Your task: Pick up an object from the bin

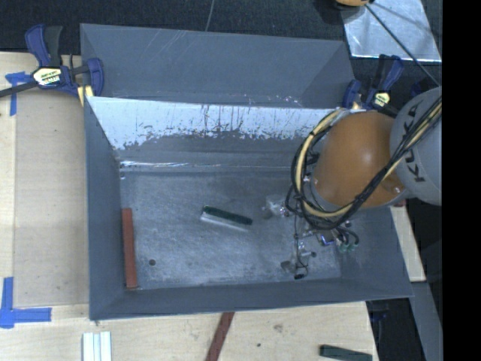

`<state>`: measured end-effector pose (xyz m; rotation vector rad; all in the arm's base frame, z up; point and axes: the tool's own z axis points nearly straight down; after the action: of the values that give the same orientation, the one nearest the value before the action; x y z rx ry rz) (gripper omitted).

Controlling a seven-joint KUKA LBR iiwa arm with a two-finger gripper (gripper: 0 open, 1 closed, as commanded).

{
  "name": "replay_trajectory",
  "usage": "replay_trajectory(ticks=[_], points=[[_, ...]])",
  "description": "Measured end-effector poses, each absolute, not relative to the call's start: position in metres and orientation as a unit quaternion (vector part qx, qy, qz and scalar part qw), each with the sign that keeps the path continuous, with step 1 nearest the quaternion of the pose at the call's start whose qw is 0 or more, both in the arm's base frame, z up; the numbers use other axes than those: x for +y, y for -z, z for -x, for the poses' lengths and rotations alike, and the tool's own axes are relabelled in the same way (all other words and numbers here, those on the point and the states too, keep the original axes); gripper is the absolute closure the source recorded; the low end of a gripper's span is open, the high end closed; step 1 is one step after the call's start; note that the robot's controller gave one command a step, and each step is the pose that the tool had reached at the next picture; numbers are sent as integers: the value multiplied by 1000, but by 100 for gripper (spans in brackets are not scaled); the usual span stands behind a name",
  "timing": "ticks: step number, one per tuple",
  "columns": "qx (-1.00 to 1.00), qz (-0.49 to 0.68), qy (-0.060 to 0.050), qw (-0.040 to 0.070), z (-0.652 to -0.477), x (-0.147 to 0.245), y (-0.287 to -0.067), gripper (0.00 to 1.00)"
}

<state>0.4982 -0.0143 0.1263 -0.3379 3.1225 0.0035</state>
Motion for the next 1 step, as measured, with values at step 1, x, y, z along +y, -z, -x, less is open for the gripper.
replay_trajectory(ticks=[1], points=[[990, 139, 0, 3, -535, 51, -79, 0]])
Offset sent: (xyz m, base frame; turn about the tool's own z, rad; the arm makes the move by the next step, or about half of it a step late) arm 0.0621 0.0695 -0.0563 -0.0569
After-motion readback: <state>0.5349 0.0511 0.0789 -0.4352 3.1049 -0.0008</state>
